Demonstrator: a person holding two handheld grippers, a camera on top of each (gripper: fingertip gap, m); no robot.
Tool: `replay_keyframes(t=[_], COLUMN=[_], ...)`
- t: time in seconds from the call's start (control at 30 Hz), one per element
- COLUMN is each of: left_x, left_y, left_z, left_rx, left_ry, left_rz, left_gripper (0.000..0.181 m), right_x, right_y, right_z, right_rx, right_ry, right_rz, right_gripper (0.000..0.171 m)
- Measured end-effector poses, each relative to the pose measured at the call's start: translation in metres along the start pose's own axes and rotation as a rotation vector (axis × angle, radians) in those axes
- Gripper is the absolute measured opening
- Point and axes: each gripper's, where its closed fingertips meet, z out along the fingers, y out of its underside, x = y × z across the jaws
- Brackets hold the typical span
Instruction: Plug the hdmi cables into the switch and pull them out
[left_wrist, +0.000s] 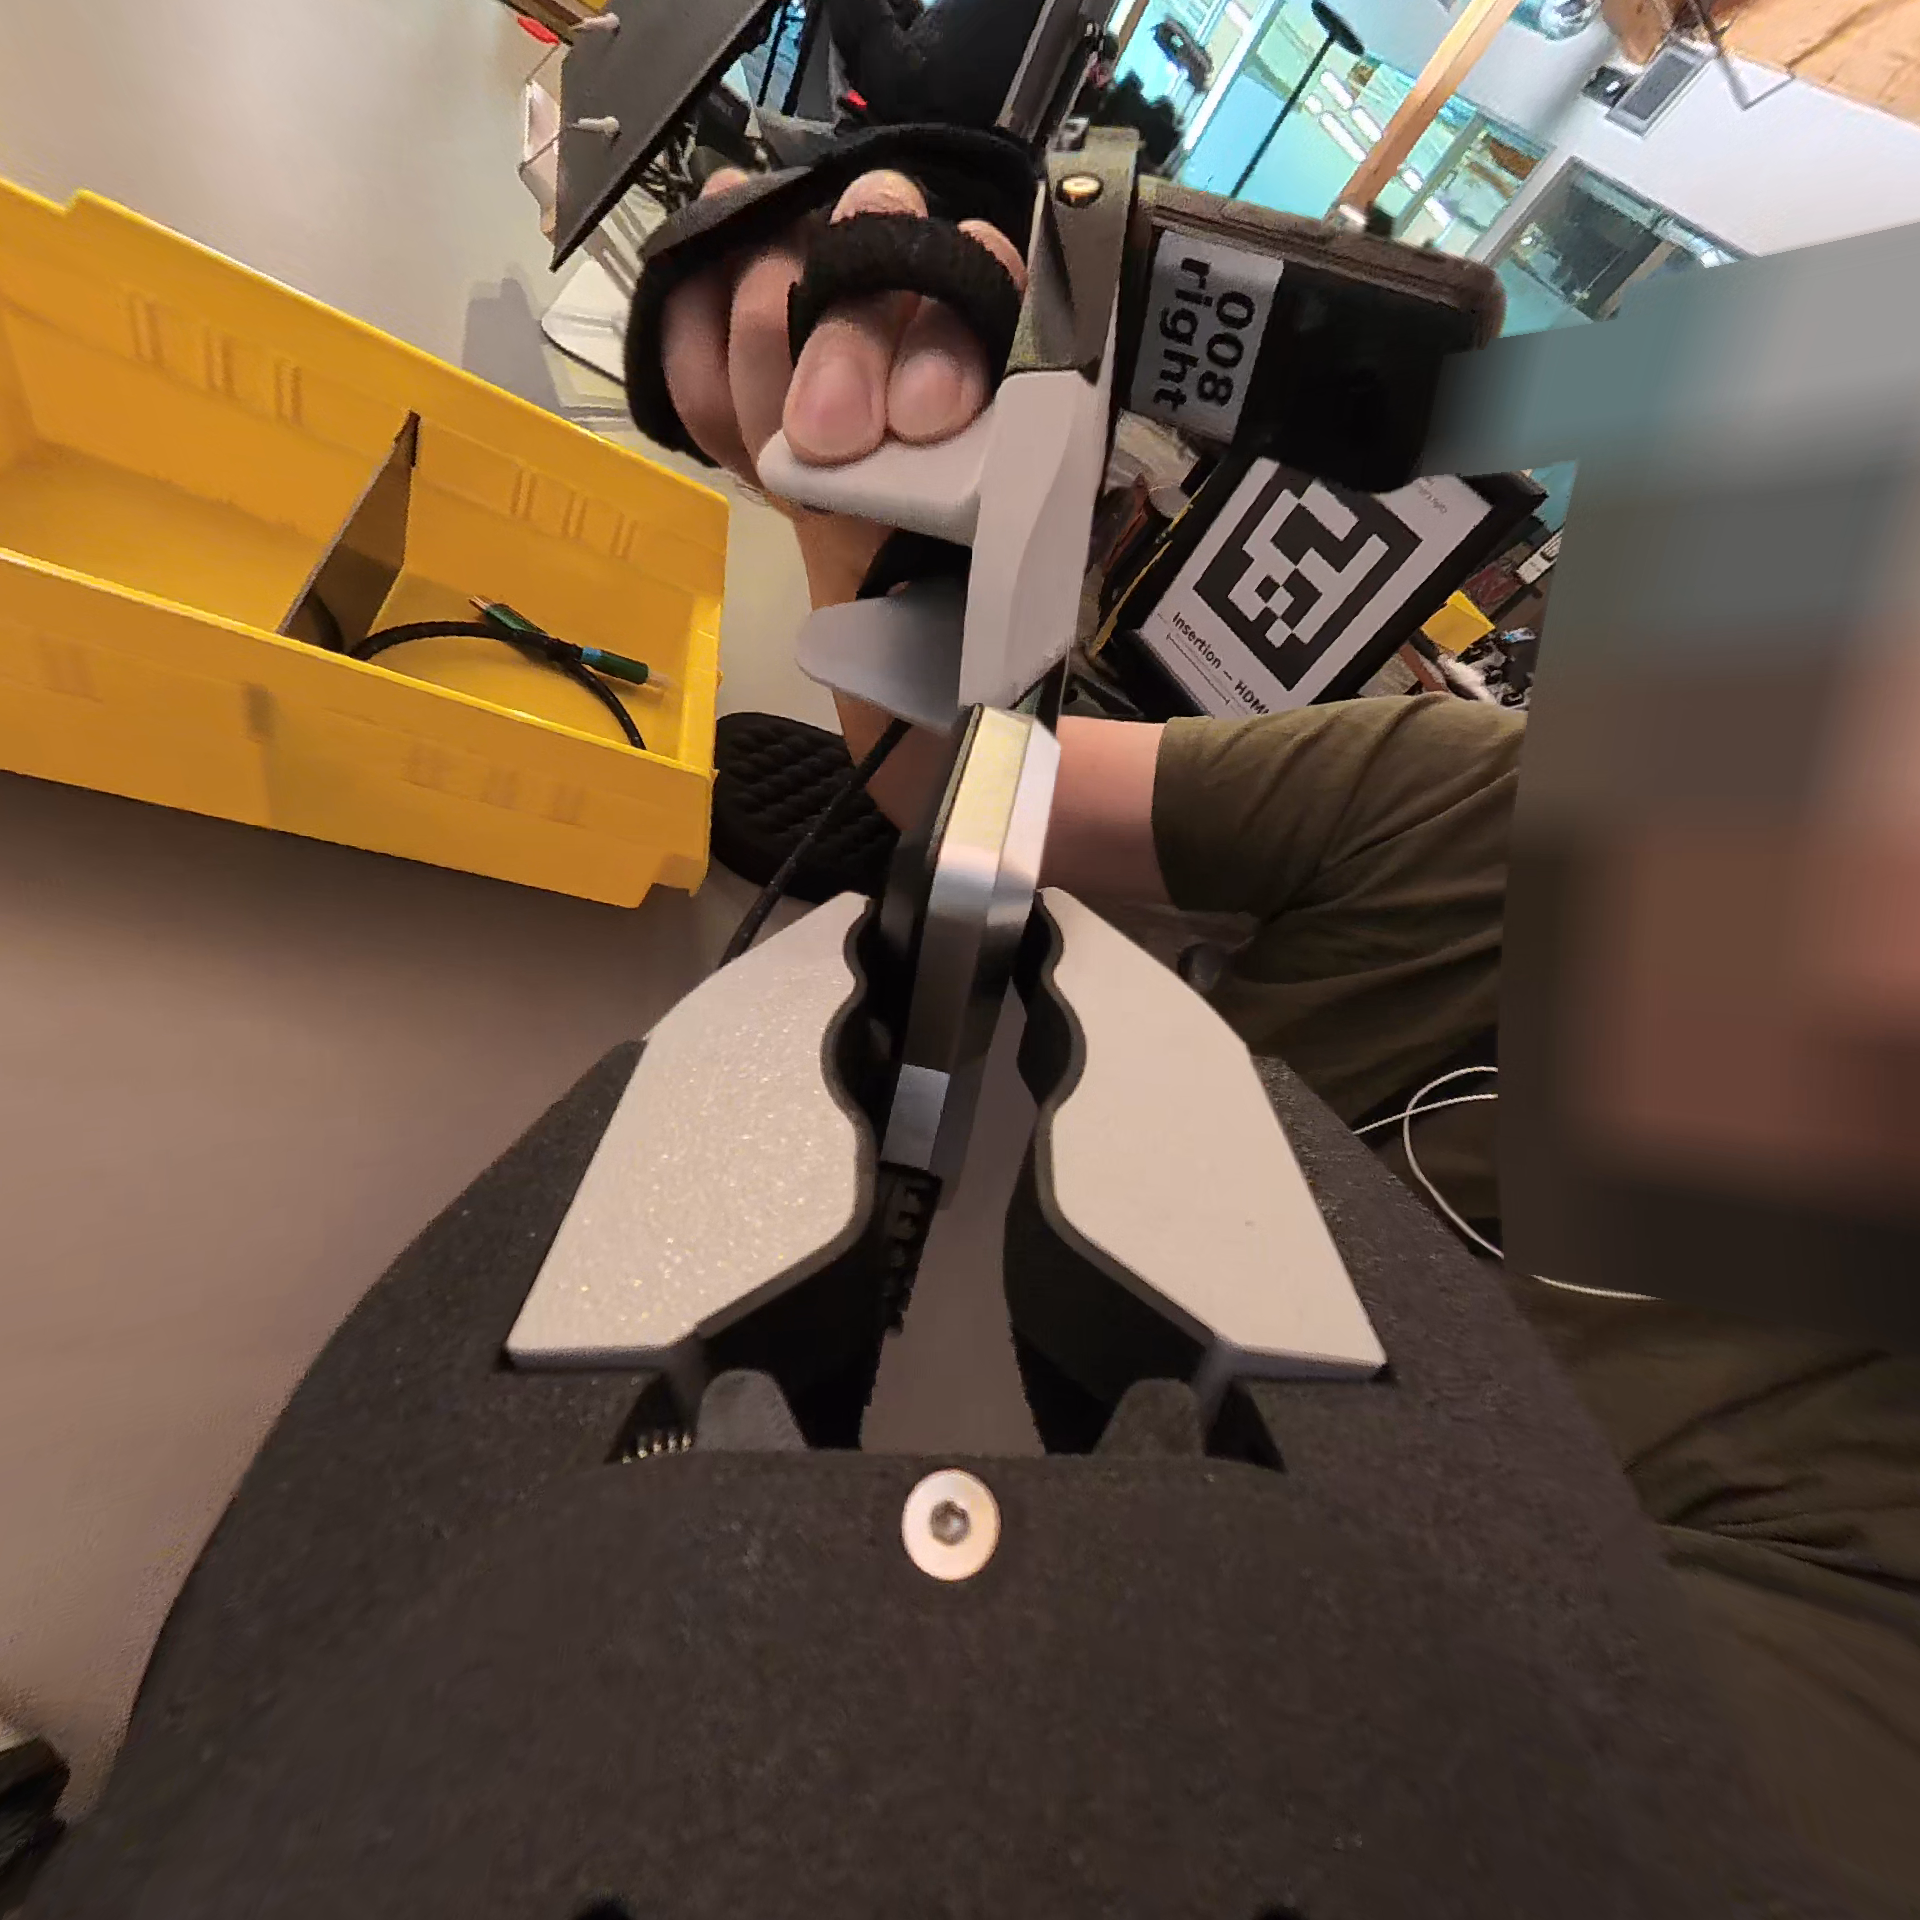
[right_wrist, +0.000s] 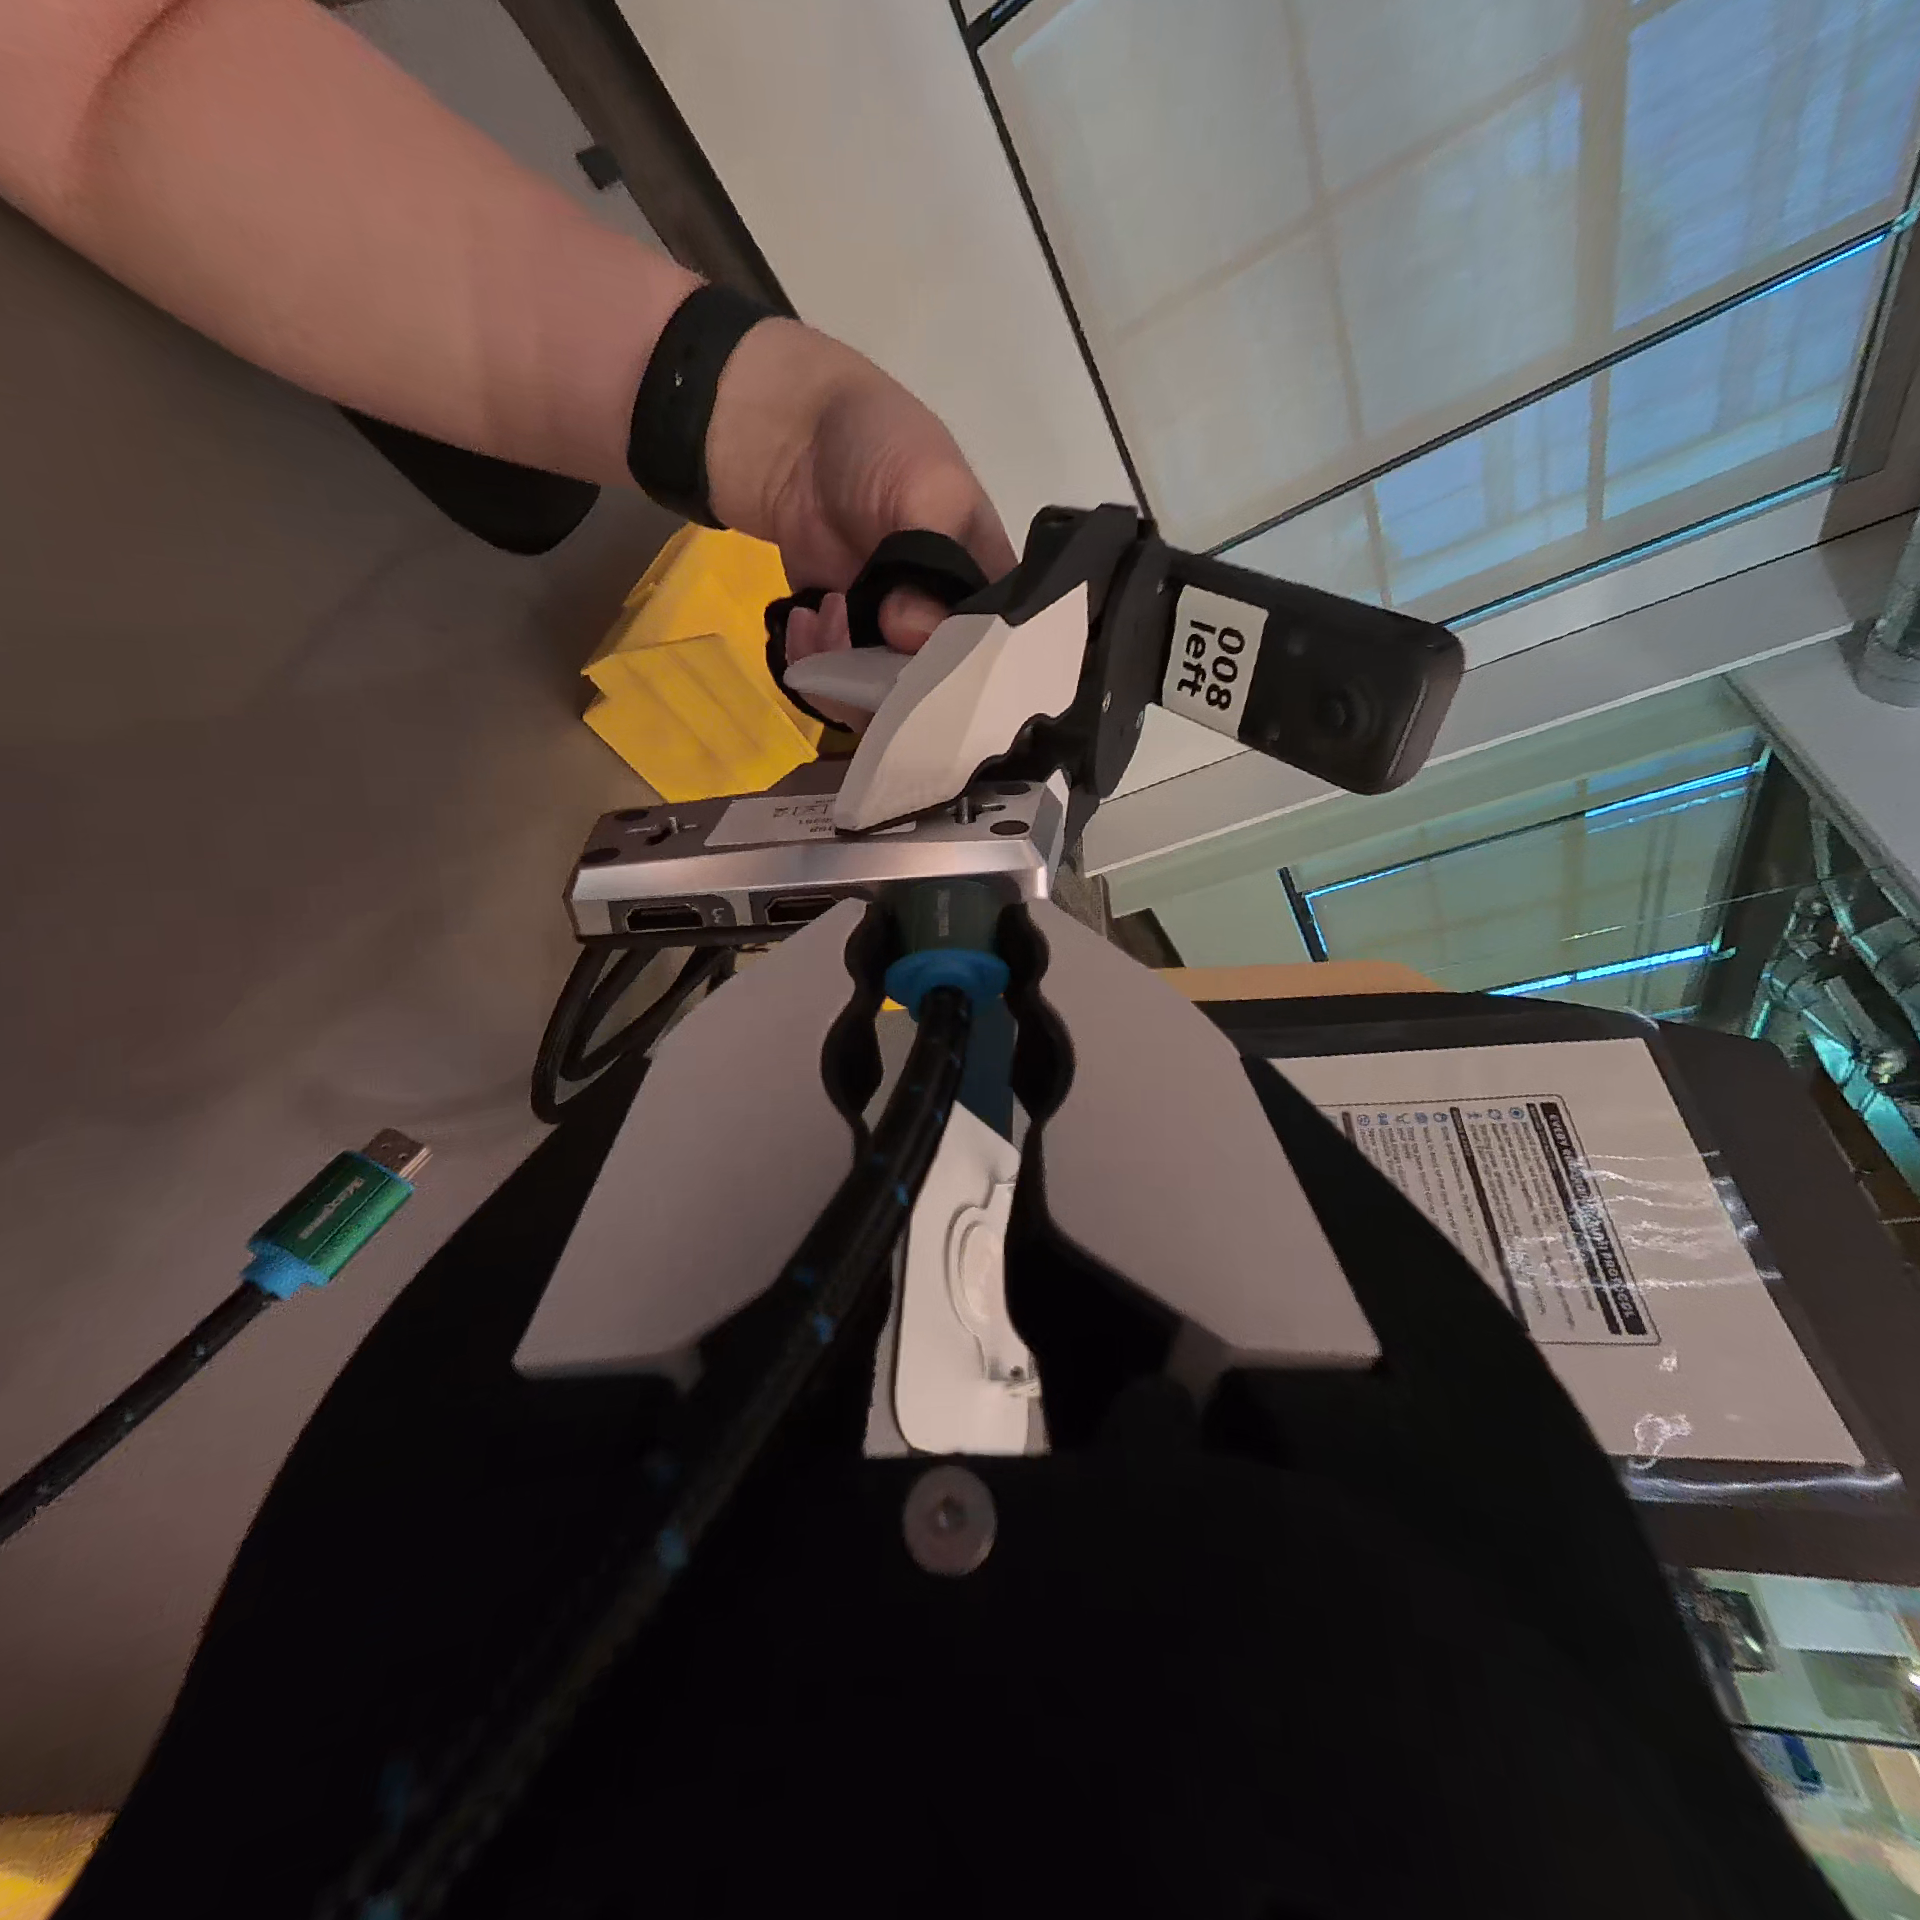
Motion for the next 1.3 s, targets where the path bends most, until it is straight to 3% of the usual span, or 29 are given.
replay_keyframes(t=[0.97, 1.0, 1.03, 1.07, 1.1, 1.13, 1.23, 1.3], left_x=[0.011, -0.005, -0.022, -0.01, 0.022, 0.036, 0.008, 0.011], left_y=[-0.003, -0.003, -0.01, -0.027, -0.037, -0.036, -0.021, -0.018], left_z=[-0.011, -0.029, -0.065, -0.1, -0.12, -0.121, -0.08, -0.055], left_rx=[-0.001, 0.024, 0.139, 0.331, 0.437, 0.417, 0.191, 0.123], left_ry=[-0.012, -0.119, -0.248, -0.2, -0.05, -0.026, -0.263, -0.175], left_rz=[0.064, 0.026, -0.009, 0.0, 0.046, 0.098, 0.183, 0.123], left_gripper=[0.023, 0.023, 0.022, 0.021, 0.022, 0.022, 0.023, 0.024], right_x=[0.006, 0.011, 0.033, 0.053, 0.058, 0.057, 0.049, 0.049], right_y=[-0.012, -0.015, -0.028, -0.037, -0.037, -0.027, -0.008, 0.014], right_z=[-0.003, -0.013, -0.047, -0.086, -0.104, -0.102, -0.075, -0.07], right_rx=[-0.022, 0.004, 0.115, 0.188, 0.169, 0.069, -0.008, -0.073], right_ry=[0.06, 0.088, 0.187, 0.289, 0.331, 0.319, 0.224, 0.208], right_rz=[-0.093, -0.083, -0.031, 0.026, -0.002, -0.024, 0.022, 0.072], right_gripper=[0.023, 0.023, 0.023, 0.022, 0.023, 0.023, 0.023, 0.023])
